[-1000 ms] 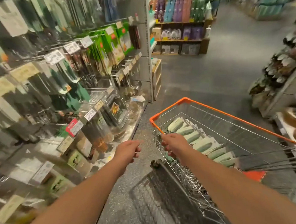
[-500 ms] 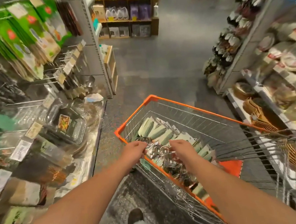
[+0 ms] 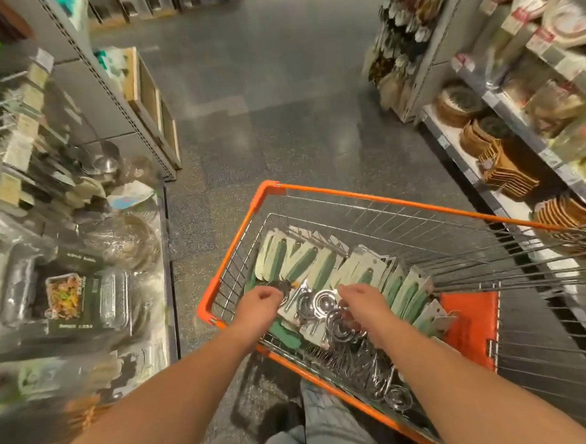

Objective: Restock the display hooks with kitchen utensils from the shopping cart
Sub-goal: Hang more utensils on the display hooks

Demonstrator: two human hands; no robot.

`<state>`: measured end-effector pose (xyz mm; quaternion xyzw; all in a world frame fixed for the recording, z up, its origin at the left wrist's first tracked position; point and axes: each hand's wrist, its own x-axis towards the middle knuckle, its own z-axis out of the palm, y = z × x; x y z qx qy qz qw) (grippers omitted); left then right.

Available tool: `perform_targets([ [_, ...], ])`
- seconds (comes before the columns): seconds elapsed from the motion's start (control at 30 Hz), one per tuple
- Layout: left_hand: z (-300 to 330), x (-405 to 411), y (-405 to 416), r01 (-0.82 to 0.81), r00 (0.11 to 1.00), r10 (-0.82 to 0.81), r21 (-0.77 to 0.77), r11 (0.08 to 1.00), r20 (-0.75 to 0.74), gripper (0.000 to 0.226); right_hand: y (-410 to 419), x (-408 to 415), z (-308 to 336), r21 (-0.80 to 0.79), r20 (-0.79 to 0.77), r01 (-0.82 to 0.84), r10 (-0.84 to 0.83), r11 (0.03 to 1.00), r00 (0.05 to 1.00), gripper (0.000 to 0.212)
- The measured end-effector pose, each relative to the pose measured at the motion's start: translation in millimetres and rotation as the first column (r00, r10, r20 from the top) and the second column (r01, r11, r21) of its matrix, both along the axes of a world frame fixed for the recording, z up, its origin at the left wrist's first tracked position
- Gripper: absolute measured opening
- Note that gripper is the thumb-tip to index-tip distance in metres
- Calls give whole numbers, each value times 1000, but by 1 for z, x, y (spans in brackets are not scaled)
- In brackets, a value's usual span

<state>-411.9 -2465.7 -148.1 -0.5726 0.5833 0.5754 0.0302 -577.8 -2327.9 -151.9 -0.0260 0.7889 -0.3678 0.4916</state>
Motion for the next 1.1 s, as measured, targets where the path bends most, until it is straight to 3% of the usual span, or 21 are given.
perform_targets([
  [0.13, -27, -27, -15, 15, 999, -17, 41, 999, 51, 9, -7, -27, -26, 70, 25, 12, -14, 997, 1000, 23],
  [0.23, -46, -41, -24, -13, 996, 6, 77, 997, 85, 24, -14, -43, -43, 115, 55, 31, -37, 993, 998, 23],
  [0.43, -90, -51, -56, -77, 985, 65, 68, 995, 162, 52, -46, -50, -79, 143, 157, -37, 14, 989, 988, 44],
  [0.6, -111, -60, -79, 34, 978, -38, 20, 999, 204, 78, -75, -44, -111, 147, 243, -16, -20, 989, 970, 56],
  [0.73, -129, -67, -91, 81, 981, -81, 8, 997, 175, 79, -96, -46, -133, 153, 268, 77, -116, 985, 956, 63],
  [0.9, -158, -68, -91, 98, 975, -91, -25, 995, 204, 93, -116, -44, -164, 142, 278, 320, -348, 937, 895, 71],
  [1.1, -182, -63, -91, 19, 981, -4, -72, 997, 195, 93, -130, -45, -176, 177, 207, 327, -360, 928, 910, 69],
])
